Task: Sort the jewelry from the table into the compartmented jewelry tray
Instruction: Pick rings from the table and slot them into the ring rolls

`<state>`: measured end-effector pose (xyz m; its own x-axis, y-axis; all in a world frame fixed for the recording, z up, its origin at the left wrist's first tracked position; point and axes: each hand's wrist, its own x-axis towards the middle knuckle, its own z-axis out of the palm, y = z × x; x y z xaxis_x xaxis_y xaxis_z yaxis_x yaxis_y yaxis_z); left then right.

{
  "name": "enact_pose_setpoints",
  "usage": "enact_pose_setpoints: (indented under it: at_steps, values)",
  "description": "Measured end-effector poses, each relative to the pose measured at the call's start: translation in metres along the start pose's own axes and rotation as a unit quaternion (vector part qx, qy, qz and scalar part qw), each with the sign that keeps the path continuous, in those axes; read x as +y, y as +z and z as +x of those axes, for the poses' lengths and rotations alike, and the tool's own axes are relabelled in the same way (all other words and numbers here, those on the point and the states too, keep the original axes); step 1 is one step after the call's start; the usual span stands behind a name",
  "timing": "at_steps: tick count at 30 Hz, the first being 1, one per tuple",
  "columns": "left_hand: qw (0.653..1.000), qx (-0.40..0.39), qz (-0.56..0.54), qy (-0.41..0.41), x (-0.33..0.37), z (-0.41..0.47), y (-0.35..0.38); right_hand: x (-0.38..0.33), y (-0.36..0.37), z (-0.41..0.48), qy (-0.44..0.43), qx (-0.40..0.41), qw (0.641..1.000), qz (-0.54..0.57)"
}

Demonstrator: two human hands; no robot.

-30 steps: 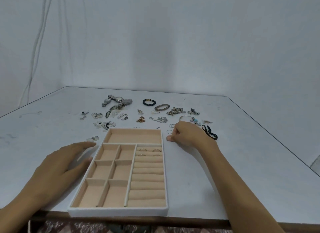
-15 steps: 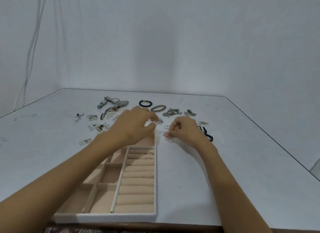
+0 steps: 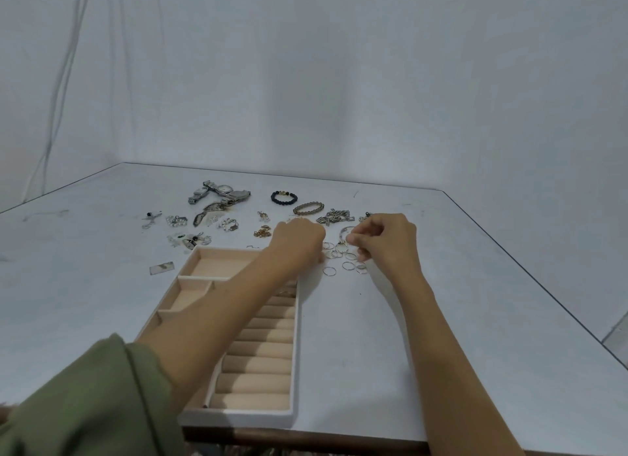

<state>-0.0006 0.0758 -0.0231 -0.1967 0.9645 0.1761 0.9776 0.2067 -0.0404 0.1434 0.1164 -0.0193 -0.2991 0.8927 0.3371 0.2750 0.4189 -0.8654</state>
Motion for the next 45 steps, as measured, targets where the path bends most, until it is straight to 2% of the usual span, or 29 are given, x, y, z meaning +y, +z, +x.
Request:
enact_pose_setpoints:
  at_steps: [7, 16, 18, 21, 23, 28, 36, 45]
  values:
    - [0.994, -0.086, -0.059, -0.018, -0.013, 0.004, 0.0, 0.0, 0.005, -0.001, -0.006, -0.01, 1.0, -0.021]
    - [0.988, 0.049, -0.123, 0.076, -0.015, -0.023, -0.01, 0.001, 0.008, -0.001, -0.013, 0.005, 0.999, -0.048]
    - [0.979, 0.064, -0.175, 0.087, -0.025, -0.033, -0.018, 0.001, 0.008, 0.0, -0.015, 0.011, 0.999, -0.039]
    - [0.946, 0.1, -0.289, 0.106, -0.047, -0.055, -0.03, 0.002, 0.01, -0.001, -0.021, 0.012, 0.999, -0.042]
    - [0.925, 0.117, -0.349, 0.092, -0.06, -0.075, -0.037, 0.001, 0.011, -0.002, -0.023, 0.008, 0.998, -0.05]
    - [0.892, 0.104, -0.436, 0.053, -0.084, -0.117, -0.035, -0.003, 0.015, -0.005, -0.037, 0.004, 0.997, -0.065]
    - [0.883, 0.091, -0.455, 0.061, -0.086, -0.141, -0.029, -0.026, 0.039, -0.04, -0.062, -0.026, 0.998, -0.016]
    - [0.898, 0.071, -0.425, 0.092, -0.083, -0.151, -0.024, -0.03, 0.037, -0.084, -0.048, -0.044, 0.993, 0.096]
